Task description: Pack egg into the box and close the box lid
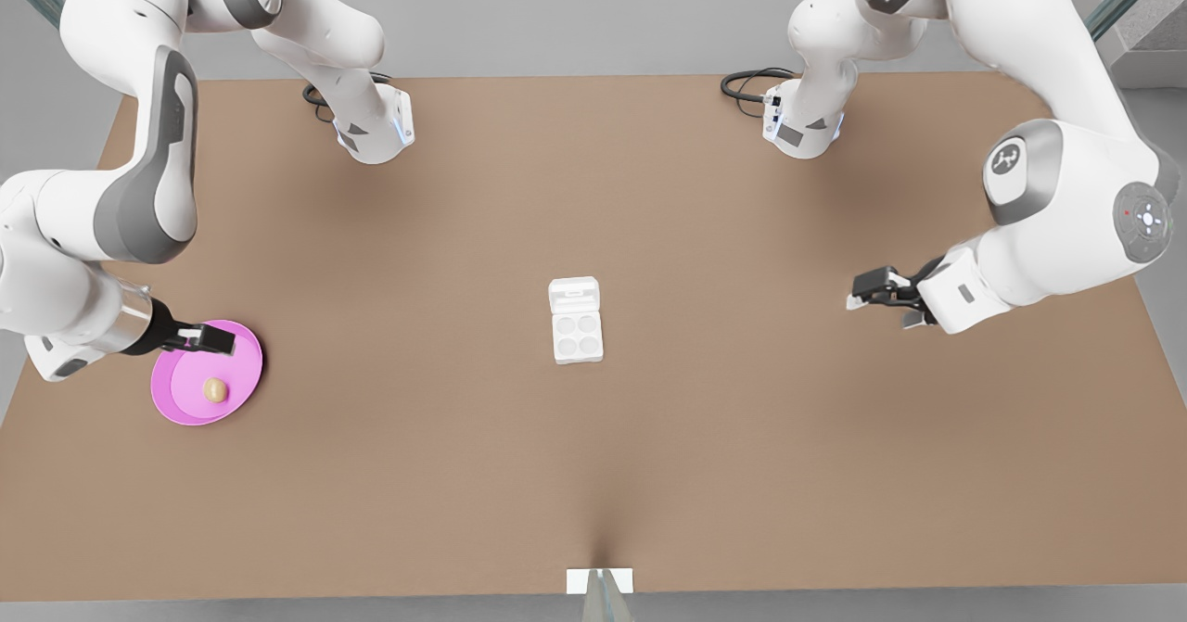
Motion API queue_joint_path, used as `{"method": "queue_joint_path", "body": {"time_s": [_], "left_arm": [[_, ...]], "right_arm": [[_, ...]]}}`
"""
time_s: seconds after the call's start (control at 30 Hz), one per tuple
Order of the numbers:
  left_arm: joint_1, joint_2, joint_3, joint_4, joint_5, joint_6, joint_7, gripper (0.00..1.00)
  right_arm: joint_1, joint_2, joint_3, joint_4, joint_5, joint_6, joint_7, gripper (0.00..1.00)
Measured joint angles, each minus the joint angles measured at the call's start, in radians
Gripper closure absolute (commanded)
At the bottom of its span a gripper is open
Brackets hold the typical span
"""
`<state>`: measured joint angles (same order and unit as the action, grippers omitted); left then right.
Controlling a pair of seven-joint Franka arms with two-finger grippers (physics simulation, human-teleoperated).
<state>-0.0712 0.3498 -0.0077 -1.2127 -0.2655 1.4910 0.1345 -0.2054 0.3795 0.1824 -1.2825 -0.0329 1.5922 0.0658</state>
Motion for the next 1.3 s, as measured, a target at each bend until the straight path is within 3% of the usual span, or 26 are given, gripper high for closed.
{"method": "queue_joint_path", "body": {"time_s": [0.2,0.3,0.33,0.47,0.63,0.73,0.8,0.83,0.9,0.97,1.17,1.3], "left_arm": [[0.034,0.008,0.006,-0.002,0.014,-0.06,-0.035,0.0],[0.033,0.013,0.005,-0.003,0.016,-0.08,-0.059,0.0],[0.03,0.014,0.005,-0.003,0.029,-0.085,-0.067,0.0],[0.002,0.015,0.004,-0.003,0.064,-0.098,-0.098,0.0],[-0.005,0.016,0.003,-0.006,0.078,-0.106,-0.128,0.0],[-0.01,0.016,0.003,-0.008,0.08,-0.108,-0.143,0.0],[-0.012,0.017,0.003,-0.009,0.081,-0.11,-0.151,0.0],[-0.013,0.017,0.003,-0.009,0.081,-0.11,-0.154,0.0],[-0.013,0.017,0.003,-0.009,0.082,-0.111,-0.161,0.0],[-0.013,0.017,0.003,-0.009,0.082,-0.114,-0.168,0.0],[-0.009,0.014,0.006,0.0,0.129,-0.108,-0.183,0.0],[-0.013,0.013,0.005,-0.003,0.159,-0.123,-0.19,0.0]], "right_arm": [[0.084,-0.004,0.014,-0.026,0.042,0.013,-0.018,0.0],[0.102,-0.251,0.09,-0.56,0.059,0.084,-0.01,0.0],[0.122,-0.306,0.109,-0.666,0.062,0.118,-0.009,0.0],[0.197,-0.403,0.136,-0.854,0.07,0.209,-0.029,0.0],[0.076,-0.438,0.309,-0.904,0.066,0.293,-0.041,0.0],[-0.068,-0.431,0.331,-0.98,0.008,0.385,-0.072,0.0],[-0.218,-0.364,0.316,-0.939,-0.032,0.439,-0.108,0.0],[-0.243,-0.315,0.266,-0.89,-0.059,0.458,-0.127,0.0],[-0.174,-0.215,0.082,-0.775,-0.097,0.488,-0.172,0.0],[-0.099,-0.134,-0.013,-0.701,-0.118,0.512,-0.219,0.0],[-0.147,0.039,-0.045,-0.52,-0.134,0.553,-0.367,0.0],[-0.189,0.299,-0.046,-0.171,-0.135,0.538,-0.478,0.0]]}}
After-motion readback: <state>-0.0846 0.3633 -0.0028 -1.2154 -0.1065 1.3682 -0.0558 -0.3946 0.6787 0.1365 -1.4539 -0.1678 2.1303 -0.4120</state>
